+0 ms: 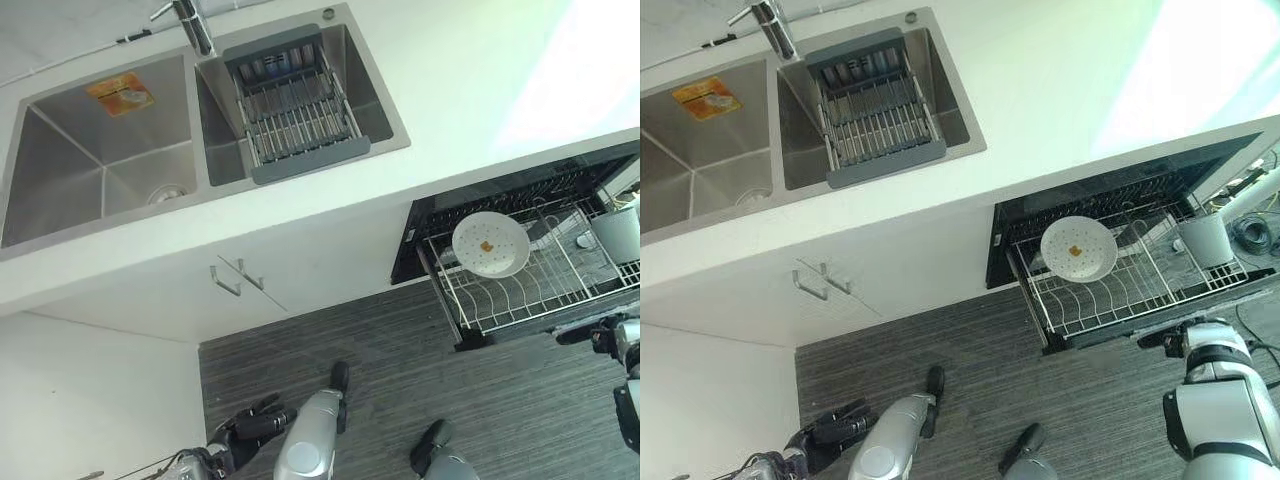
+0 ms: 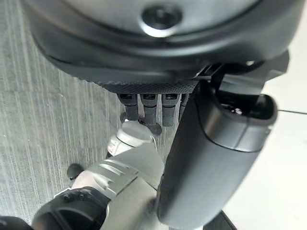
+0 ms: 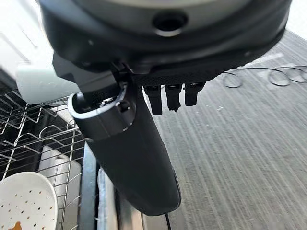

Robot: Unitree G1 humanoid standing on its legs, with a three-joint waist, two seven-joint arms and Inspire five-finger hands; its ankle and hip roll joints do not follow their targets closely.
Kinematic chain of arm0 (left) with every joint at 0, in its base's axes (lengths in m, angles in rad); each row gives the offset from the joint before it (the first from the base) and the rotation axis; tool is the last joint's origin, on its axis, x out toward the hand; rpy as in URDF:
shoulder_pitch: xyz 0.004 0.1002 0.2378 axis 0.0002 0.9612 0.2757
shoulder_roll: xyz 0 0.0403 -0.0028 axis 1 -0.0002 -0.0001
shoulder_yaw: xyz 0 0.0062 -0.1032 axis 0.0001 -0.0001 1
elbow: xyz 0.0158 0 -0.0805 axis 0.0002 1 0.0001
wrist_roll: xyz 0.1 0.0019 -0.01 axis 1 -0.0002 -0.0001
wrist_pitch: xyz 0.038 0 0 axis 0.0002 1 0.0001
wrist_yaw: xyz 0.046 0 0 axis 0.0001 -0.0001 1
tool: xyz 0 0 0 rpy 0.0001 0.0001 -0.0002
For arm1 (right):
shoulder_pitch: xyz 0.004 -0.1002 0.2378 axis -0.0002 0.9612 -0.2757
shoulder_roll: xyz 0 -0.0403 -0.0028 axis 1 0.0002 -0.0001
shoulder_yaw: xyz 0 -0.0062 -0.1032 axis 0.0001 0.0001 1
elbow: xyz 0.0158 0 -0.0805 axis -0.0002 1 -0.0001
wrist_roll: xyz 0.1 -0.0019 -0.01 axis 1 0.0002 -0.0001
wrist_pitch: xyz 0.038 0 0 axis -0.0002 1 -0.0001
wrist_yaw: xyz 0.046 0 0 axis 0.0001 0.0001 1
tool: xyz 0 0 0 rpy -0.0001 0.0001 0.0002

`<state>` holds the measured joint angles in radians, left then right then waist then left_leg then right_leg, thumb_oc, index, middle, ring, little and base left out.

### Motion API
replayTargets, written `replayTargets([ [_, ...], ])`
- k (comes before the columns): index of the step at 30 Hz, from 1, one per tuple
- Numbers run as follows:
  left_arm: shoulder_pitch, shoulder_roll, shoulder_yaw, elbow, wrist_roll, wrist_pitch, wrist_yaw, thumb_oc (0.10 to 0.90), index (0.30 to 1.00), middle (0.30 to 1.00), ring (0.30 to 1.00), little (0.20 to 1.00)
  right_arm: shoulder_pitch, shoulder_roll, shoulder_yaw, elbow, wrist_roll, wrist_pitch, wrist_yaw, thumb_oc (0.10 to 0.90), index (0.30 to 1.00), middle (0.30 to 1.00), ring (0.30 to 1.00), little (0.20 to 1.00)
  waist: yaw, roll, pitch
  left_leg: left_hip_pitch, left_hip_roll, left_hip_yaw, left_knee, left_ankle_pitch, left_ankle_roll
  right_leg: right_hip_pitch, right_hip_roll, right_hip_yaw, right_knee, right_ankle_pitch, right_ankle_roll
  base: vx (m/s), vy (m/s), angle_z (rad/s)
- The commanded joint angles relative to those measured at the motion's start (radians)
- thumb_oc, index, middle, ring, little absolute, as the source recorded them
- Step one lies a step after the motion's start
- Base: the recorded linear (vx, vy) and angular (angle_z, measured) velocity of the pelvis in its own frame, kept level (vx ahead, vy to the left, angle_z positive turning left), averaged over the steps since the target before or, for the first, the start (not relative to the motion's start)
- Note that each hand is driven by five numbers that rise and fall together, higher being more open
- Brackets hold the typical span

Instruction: Place the dishes in the dishwasher.

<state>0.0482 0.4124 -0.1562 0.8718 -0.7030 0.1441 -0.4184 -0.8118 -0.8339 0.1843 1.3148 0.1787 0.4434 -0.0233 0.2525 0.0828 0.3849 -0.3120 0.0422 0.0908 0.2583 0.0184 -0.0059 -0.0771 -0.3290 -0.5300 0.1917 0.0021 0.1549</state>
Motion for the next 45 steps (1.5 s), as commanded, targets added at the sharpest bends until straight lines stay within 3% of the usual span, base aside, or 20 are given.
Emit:
replayTargets([
  [1, 0.035, 0.043, -0.062, -0.06, -0.04, -0.006, 0.009, 0.8, 0.9, 0.9, 0.9, 0.9, -0.185, -0.121, 0.117, -0.072, -0.021, -0.083, -0.038, 0.8, 0.9, 0.9, 0.9, 0.9, 0.072, 0.006, -0.052, 0.049, -0.027, -0.01, 0.042, -0.182, -0.026, -0.041, 0.01, -0.005, 0.108, -0.088, 0.01, 0.16, 0.139, 0.14],
  [8, 0.058, 0.077, -0.054, -0.085, -0.04, -0.001, -0.01, 0.8, 0.9, 0.9, 0.9, 0.9, -0.384, -0.17, 0.239, -0.092, -0.021, -0.092, -0.073, 0.8, 0.9, 0.9, 0.9, 0.9, 0.134, -0.009, -0.051, 0.037, -0.046, -0.053, 0.042, -0.177, -0.019, 0.001, -0.02, -0.051, 0.108, -0.066, 0.022, 0.18, 0.092, 0.27],
  [11, 0.061, 0.087, -0.046, -0.086, -0.03, 0.005, -0.016, 0.8, 0.9, 0.9, 0.9, 0.9, -0.472, -0.16, 0.244, -0.101, 0.125, -0.054, -0.107, 0.8, 0.9, 0.9, 0.9, 0.9, 0.154, -0.022, -0.051, 0.038, -0.049, -0.068, 0.042, -0.176, -0.018, 0.018, -0.025, -0.07, 0.108, -0.062, 0.024, 0.2, 0.044, 0.22],
  [14, 0.063, 0.097, -0.038, -0.084, -0.033, -0.001, -0.023, 0.8, 0.9, 0.9, 0.9, 0.9, -0.519, -0.151, 0.255, -0.104, 0.151, -0.074, -0.134, 0.8, 0.9, 0.9, 0.9, 0.9, 0.165, -0.033, -0.049, 0.034, -0.047, -0.074, 0.042, -0.175, -0.019, 0.025, -0.026, -0.078, 0.108, -0.059, 0.026, 0.12, 0.02, 0.19],
  [15, 0.066, 0.1, -0.031, -0.085, -0.033, -0.005, -0.028, 0.8, 0.9, 0.9, 0.9, 0.9, -0.55, -0.138, 0.262, -0.118, 0.177, -0.109, -0.168, 0.8, 0.9, 0.9, 0.9, 0.9, 0.175, -0.041, -0.048, 0.029, -0.046, -0.079, 0.042, -0.175, -0.016, 0.028, -0.026, -0.086, 0.108, -0.056, 0.026, 0.15, 0.02, 0.08],
  [20, 0.071, 0.099, -0.009, -0.066, 0.014, -0.024, -0.044, 0.8, 0.9, 0.9, 0.9, 0.9, -0.512, -0.133, 0.244, -0.11, 0.137, -0.12, -0.125, 0.8, 0.9, 0.9, 0.9, 0.9, 0.184, -0.065, -0.04, 0.033, -0.041, -0.088, 0.042, -0.181, -0.01, 0.036, -0.03, -0.107, 0.108, -0.028, 0.031, 0.1, -0.036, 0.1],
  [21, 0.063, 0.102, -0.01, -0.059, 0.018, -0.037, -0.044, 0.8, 0.9, 0.9, 0.9, 0.9, -0.47, -0.121, 0.222, -0.106, 0.148, -0.122, -0.108, 0.8, 0.9, 0.9, 0.9, 0.9, 0.177, -0.07, -0.038, 0.04, -0.036, -0.084, 0.042, -0.184, -0.009, 0.037, -0.027, -0.102, 0.108, -0.029, 0.032, 0.0, -0.104, 0.02],
  [24, 0.051, 0.105, -0.006, -0.063, 0.019, -0.045, -0.03, 0.8, 0.9, 0.9, 0.9, 0.9, -0.348, -0.109, 0.199, -0.116, 0.116, -0.128, 0.121, 0.8, 0.9, 0.9, 0.9, 0.9, 0.157, -0.085, -0.036, 0.051, -0.028, -0.073, 0.042, -0.19, -0.011, 0.028, -0.019, -0.082, 0.108, -0.033, 0.033, -0.05, -0.096, -0.1],
  [26, 0.045, 0.106, -0.006, -0.046, 0.039, -0.019, -0.028, 0.8, 0.9, 0.9, 0.9, 0.9, -0.258, -0.086, 0.148, -0.119, 0.244, -0.137, 0.174, 0.8, 0.9, 0.9, 0.9, 0.9, 0.139, -0.089, -0.034, 0.063, -0.024, -0.066, 0.042, -0.197, -0.009, 0.028, -0.016, -0.072, 0.108, -0.029, 0.035, -0.03, -0.042, -0.32],
  [28, 0.031, 0.088, -0.007, -0.002, 0.058, -0.042, -0.048, 0.8, 0.9, 0.9, 0.9, 0.9, -0.158, -0.031, 0.081, -0.128, 0.255, -0.15, 0.213, 0.8, 0.9, 0.9, 0.9, 0.9, 0.117, -0.087, -0.038, 0.081, -0.025, -0.058, 0.042, -0.205, -0.006, 0.023, -0.011, -0.051, 0.108, -0.039, 0.034, -0.03, 0.036, -0.27],
  [30, 0.015, 0.065, -0.014, 0.007, 0.029, -0.058, -0.046, 0.8, 0.9, 0.9, 0.9, 0.9, -0.017, 0.038, 0.042, -0.154, 0.249, -0.217, 0.264, 0.8, 0.9, 0.9, 0.9, 0.9, 0.091, -0.081, -0.043, 0.102, -0.029, -0.049, 0.042, -0.216, 0.0, 0.017, -0.011, -0.026, 0.108, -0.036, 0.038, -0.04, 0.14, -0.5],
  [32, -0.013, 0.032, -0.02, 0.023, 0.072, -0.108, -0.061, 0.8, 0.9, 0.9, 0.9, 0.9, 0.208, 0.157, -0.009, -0.193, 0.258, -0.307, 0.297, 0.8, 0.9, 0.9, 0.9, 0.9, 0.04, -0.072, -0.051, 0.142, -0.036, -0.032, 0.042, -0.239, 0.014, 0.015, -0.015, 0.011, 0.108, -0.009, 0.048, 0.0, 0.27, -0.41],
  [35, -0.016, 0.009, -0.004, 0.022, 0.065, -0.14, -0.073, 0.8, 0.9, 0.9, 0.9, 0.9, 0.382, 0.231, -0.048, -0.205, 0.267, -0.392, 0.328, 0.8, 0.9, 0.9, 0.9, 0.9, 0.003, -0.079, -0.073, 0.18, -0.054, -0.022, 0.042, -0.26, 0.031, 0.038, -0.016, 0.029, 0.108, 0.041, 0.059, 0.05, 0.286, -0.54],
  [37, -0.007, 0.0, 0.018, 0.043, 0.103, -0.168, -0.073, 0.8, 0.9, 0.9, 0.9, 0.9, 0.479, 0.276, -0.083, -0.213, 0.263, -0.426, 0.377, 0.8, 0.9, 0.9, 0.9, 0.9, -0.025, -0.076, -0.1, 0.207, -0.066, -0.049, 0.042, -0.261, 0.053, 0.101, 0.03, 0.04, 0.108, 0.109, 0.052, 0.11, 0.207, -0.43],
  [38, -0.007, -0.003, 0.023, 0.055, 0.143, -0.188, -0.063, 0.8, 0.9, 0.9, 0.9, 0.9, 0.521, 0.303, -0.1, -0.212, 0.242, -0.449, 0.41, 0.8, 0.9, 0.9, 0.9, 0.9, -0.067, -0.068, -0.105, 0.21, -0.074, -0.075, 0.042, -0.242, 0.064, 0.077, 0.074, 0.076, 0.11, 0.136, 0.022, 0.02, 0.043, -0.01],
  [40, -0.033, -0.005, 0.024, 0.07, 0.149, -0.181, -0.047, 0.8, 0.9, 0.9, 0.9, 0.9, 0.568, 0.337, -0.108, -0.202, 0.235, -0.481, 0.429, 0.8, 0.9, 0.9, 0.9, 0.9, -0.121, -0.09, -0.102, 0.229, -0.094, -0.071, 0.042, -0.255, 0.067, -0.031, 0.079, 0.196, 0.108, 0.07, 0.018, 0.01, -0.139, 0.55],
  [42, -0.066, -0.007, 0.031, 0.089, 0.155, -0.163, -0.035, 0.8, 0.9, 0.9, 0.9, 0.9, 0.594, 0.367, -0.117, -0.197, 0.232, -0.497, 0.426, 0.8, 0.9, 0.9, 0.9, 0.9, -0.166, -0.103, -0.112, 0.237, -0.101, -0.069, 0.042, -0.268, 0.074, -0.124, 0.104, 0.311, 0.108, 0.047, 0.028, 0.06, -0.258, 0.48],
  [43, -0.079, -0.014, 0.041, 0.109, 0.163, -0.154, -0.025, 0.8, 0.9, 0.9, 0.9, 0.9, 0.627, 0.395, -0.121, -0.2, 0.26, -0.508, 0.414, 0.8, 0.9, 0.9, 0.9, 0.9, -0.197, -0.108, -0.121, 0.249, -0.102, -0.086, 0.042, -0.28, 0.08, -0.142, 0.154, 0.387, 0.108, 0.017, 0.025, 0.06, -0.308, 1.07],
  [45, -0.083, -0.024, 0.057, 0.133, 0.195, -0.17, -0.014, 0.8, 0.9, 0.9, 0.9, 0.9, 0.659, 0.422, -0.129, -0.205, 0.275, -0.527, 0.406, 0.8, 0.9, 0.9, 0.9, 0.9, -0.208, -0.123, -0.139, 0.246, -0.107, -0.09, 0.042, -0.282, 0.081, -0.133, 0.178, 0.403, 0.108, -0.008, 0.016, 0.04, -0.337, 1.57],
])
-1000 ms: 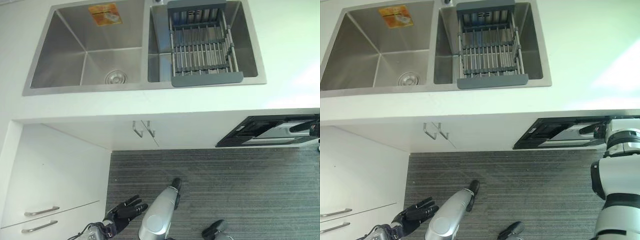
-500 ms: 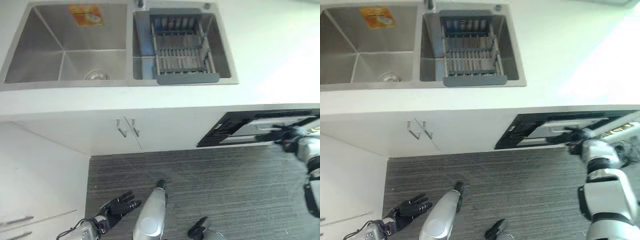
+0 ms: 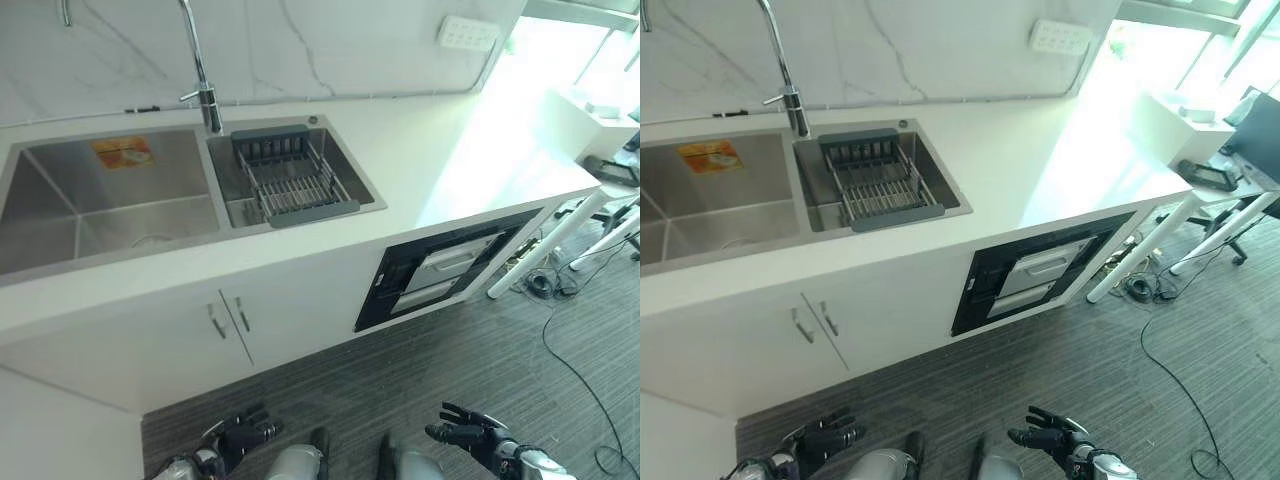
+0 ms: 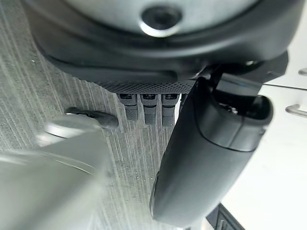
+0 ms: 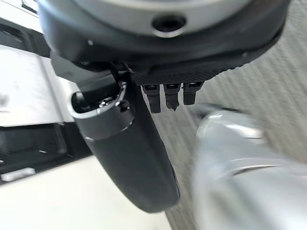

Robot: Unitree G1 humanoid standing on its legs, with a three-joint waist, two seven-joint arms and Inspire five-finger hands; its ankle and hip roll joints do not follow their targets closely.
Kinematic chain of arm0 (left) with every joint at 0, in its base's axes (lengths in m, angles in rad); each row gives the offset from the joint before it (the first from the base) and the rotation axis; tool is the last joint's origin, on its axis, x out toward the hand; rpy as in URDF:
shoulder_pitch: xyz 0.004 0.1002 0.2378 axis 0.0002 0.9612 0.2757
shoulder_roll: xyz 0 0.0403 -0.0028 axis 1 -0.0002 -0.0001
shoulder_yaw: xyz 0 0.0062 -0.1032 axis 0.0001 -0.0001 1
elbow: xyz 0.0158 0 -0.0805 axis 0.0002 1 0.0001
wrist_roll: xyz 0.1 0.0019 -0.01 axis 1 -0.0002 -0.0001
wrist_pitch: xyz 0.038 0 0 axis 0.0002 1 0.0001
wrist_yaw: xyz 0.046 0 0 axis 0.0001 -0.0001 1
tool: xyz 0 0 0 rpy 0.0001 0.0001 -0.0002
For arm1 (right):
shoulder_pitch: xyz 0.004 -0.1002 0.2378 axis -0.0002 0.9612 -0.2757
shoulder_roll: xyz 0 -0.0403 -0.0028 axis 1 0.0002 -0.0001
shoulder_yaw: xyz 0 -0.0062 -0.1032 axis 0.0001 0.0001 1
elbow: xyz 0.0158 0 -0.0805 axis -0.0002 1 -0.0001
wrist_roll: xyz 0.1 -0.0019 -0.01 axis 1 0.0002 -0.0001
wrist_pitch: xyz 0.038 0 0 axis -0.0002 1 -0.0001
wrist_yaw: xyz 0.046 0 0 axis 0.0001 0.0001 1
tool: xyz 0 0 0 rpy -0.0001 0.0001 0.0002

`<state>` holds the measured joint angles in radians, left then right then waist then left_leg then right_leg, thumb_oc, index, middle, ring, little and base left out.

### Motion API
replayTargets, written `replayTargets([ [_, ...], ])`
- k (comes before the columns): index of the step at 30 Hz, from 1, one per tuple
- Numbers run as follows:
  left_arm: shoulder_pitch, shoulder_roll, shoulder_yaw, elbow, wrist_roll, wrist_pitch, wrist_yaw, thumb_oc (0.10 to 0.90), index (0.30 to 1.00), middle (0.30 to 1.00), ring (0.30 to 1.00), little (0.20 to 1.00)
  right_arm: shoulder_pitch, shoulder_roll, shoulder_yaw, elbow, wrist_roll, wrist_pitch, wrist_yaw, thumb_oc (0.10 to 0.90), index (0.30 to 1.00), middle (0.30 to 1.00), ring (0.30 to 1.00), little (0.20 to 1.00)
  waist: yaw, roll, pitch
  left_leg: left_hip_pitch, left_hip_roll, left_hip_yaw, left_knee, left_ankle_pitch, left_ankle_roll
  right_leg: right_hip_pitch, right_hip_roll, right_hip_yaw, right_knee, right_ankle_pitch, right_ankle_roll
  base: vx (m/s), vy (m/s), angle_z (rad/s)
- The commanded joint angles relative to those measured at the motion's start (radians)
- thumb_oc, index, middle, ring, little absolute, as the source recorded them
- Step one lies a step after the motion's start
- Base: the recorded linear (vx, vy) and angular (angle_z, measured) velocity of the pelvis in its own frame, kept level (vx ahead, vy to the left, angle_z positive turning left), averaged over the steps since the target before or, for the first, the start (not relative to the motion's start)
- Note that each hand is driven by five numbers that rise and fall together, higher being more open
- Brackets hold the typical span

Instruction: Place the dishes in the dishwasher.

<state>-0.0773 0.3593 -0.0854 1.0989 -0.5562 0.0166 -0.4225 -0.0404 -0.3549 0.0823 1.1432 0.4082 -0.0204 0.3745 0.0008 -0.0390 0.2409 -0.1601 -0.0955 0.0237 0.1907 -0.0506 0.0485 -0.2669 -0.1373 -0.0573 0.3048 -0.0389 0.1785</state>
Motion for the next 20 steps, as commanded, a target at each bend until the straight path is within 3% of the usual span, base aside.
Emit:
replayTargets([
  [1, 0.045, 0.014, -0.002, -0.074, 0.055, -0.061, 0.008, 0.8, 0.9, 0.9, 0.9, 0.9, -0.094, -0.039, -0.031, -0.041, 0.06, -0.07, 0.001, 0.8, 0.9, 0.9, 0.9, 0.9, 0.049, -0.01, -0.005, 0.098, 0.039, -0.009, 0.109, -0.214, 0.018, 0.078, -0.015, -0.089, -0.005, 0.011, -0.015, 0.04, -0.338, 1.46],
  [5, 0.063, -0.02, 0.035, -0.05, 0.009, -0.061, 0.048, 0.8, 0.9, 0.9, 0.9, 0.9, -0.053, -0.008, -0.035, -0.077, 0.052, -0.039, -0.006, 0.8, 0.9, 0.9, 0.9, 0.9, 0.053, -0.014, -0.035, 0.117, 0.087, 0.029, 0.109, -0.216, -0.027, 0.132, -0.007, -0.131, -0.005, -0.057, -0.049, 0.05, -0.277, 0.8],
  [6, 0.075, -0.047, 0.038, -0.04, 0.01, -0.067, 0.053, 0.8, 0.9, 0.9, 0.9, 0.9, -0.046, 0.008, -0.02, -0.088, 0.033, -0.02, -0.027, 0.8, 0.9, 0.9, 0.9, 0.9, 0.061, -0.008, -0.046, 0.111, 0.12, 0.049, 0.109, -0.202, -0.056, 0.145, -0.003, -0.157, -0.005, -0.083, -0.064, -0.01, -0.246, 0.01],
  [9, 0.075, -0.079, 0.04, -0.022, 0.01, -0.082, 0.071, 0.8, 0.9, 0.9, 0.9, 0.9, -0.037, 0.023, -0.011, -0.084, 0.043, 0.002, -0.057, 0.8, 0.9, 0.9, 0.9, 0.9, 0.072, 0.005, -0.052, 0.089, 0.149, 0.062, 0.109, -0.158, -0.089, 0.163, 0.002, -0.179, -0.005, -0.113, -0.088, -0.06, -0.184, 0.44],
  [11, 0.068, -0.088, 0.047, -0.016, -0.007, -0.079, 0.07, 0.8, 0.9, 0.9, 0.9, 0.9, -0.026, 0.021, -0.023, -0.075, 0.053, 0.004, -0.069, 0.8, 0.9, 0.9, 0.9, 0.9, 0.066, 0.009, -0.046, 0.085, 0.159, 0.117, 0.109, -0.136, -0.096, 0.175, -0.01, -0.208, -0.005, -0.122, -0.094, -0.1, -0.063, 0.38],
  [12, 0.055, -0.096, 0.043, -0.005, 0.0, -0.08, 0.061, 0.8, 0.9, 0.9, 0.9, 0.9, -0.02, 0.019, -0.039, -0.055, 0.067, -0.006, -0.089, 0.8, 0.9, 0.9, 0.9, 0.9, 0.054, 0.017, -0.037, 0.089, 0.185, 0.182, 0.109, -0.128, -0.103, 0.195, -0.019, -0.242, -0.005, -0.13, -0.095, -0.12, -0.026, 0.36],
  [13, 0.051, -0.102, 0.041, 0.003, -0.001, -0.082, 0.059, 0.8, 0.9, 0.9, 0.9, 0.9, -0.02, 0.019, -0.043, -0.043, 0.078, -0.008, -0.098, 0.8, 0.9, 0.9, 0.9, 0.9, 0.051, 0.02, -0.036, 0.085, 0.191, 0.19, 0.109, -0.124, -0.105, 0.201, -0.022, -0.254, -0.005, -0.132, -0.096, -0.1, 0.001, 0.66],
  [16, 0.054, -0.115, 0.047, 0.036, -0.027, -0.097, 0.057, 0.8, 0.9, 0.9, 0.9, 0.9, -0.027, 0.018, -0.059, 0.007, 0.109, -0.018, -0.109, 0.8, 0.9, 0.9, 0.9, 0.9, 0.046, 0.029, -0.044, 0.086, 0.182, 0.163, 0.109, -0.138, -0.1, 0.211, -0.015, -0.253, -0.005, -0.137, -0.099, -0.01, 0.058, 0.84],
  [20, 0.063, -0.12, 0.065, 0.063, -0.044, -0.107, 0.07, 0.8, 0.9, 0.9, 0.9, 0.9, -0.011, 0.027, -0.074, 0.045, 0.077, -0.033, -0.105, 0.8, 0.9, 0.9, 0.9, 0.9, 0.034, 0.035, -0.071, 0.098, 0.169, 0.141, 0.109, -0.162, -0.097, 0.22, -0.008, -0.241, -0.005, -0.141, -0.096, 0.02, 0.07, -0.05],
])
